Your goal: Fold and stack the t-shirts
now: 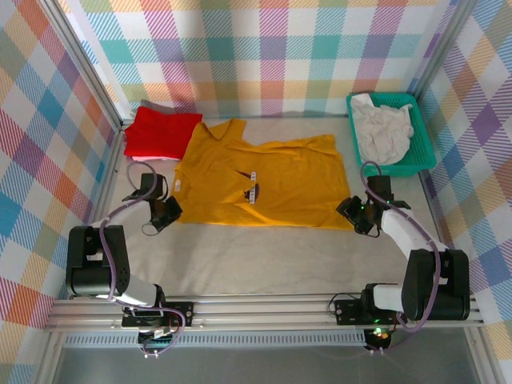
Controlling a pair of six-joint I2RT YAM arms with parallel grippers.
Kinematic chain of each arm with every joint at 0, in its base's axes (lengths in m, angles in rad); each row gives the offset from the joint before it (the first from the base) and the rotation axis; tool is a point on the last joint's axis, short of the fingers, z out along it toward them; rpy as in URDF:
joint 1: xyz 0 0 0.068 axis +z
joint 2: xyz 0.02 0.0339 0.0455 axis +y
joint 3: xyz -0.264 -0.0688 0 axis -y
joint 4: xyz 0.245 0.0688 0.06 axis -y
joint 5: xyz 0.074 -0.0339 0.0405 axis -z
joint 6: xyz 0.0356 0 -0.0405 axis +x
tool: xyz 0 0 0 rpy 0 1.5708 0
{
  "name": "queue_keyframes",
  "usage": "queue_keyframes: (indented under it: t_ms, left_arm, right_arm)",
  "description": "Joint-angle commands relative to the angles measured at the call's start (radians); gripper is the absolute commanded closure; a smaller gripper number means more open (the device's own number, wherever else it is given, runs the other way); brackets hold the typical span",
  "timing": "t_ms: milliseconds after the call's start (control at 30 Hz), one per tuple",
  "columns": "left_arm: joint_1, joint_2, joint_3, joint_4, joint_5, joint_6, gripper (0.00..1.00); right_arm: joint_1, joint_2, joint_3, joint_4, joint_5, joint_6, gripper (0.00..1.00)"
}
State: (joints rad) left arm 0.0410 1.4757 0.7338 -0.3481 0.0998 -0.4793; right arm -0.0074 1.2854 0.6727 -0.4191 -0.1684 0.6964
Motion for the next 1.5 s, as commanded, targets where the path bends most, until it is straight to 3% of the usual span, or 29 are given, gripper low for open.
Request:
queue_keyframes:
  t_ms: [0, 200, 567, 833, 933, 1133, 1467]
  left_arm:
    - [0.032, -0.035, -0.030, -0.037, 0.035, -0.021, 1.00]
    - [0.077, -0.067, -0.043, -0.045, 0.038, -0.013, 1.00]
    - [0.086, -0.052, -0.037, -0.055, 0.060, -0.002, 1.00]
    - [0.100, -0.096, -0.027, -0.086, 0.061, 0.004, 1.00]
    - [0.121, -0.102, -0.021, -0.091, 0.092, 0.004, 1.00]
    - [0.183, -0.120, -0.007, -0.136, 0.117, 0.034, 1.00]
    - [0.209, -0.098, -0.046, -0.159, 0.235, 0.046, 1.00]
  right_arm:
    - [-0.040, -0.025, -0.006, -0.068, 0.006, 0.015, 0.48]
    - [-0.117, -0.020, -0.010, -0.091, -0.018, -0.018, 0.48]
    - [-0.115, 0.136, -0.047, 0.050, -0.183, 0.001, 0.47]
    - [-0.114, 0.139, -0.063, 0.123, -0.159, 0.005, 0.89]
    - [-0.116, 0.132, -0.050, 0.120, -0.137, -0.001, 0.98]
    - [-0.130, 0.054, -0.038, 0.060, -0.013, -0.018, 1.00]
    - [-0.149, 0.052, -0.112, 0.065, -0.092, 0.005, 1.00]
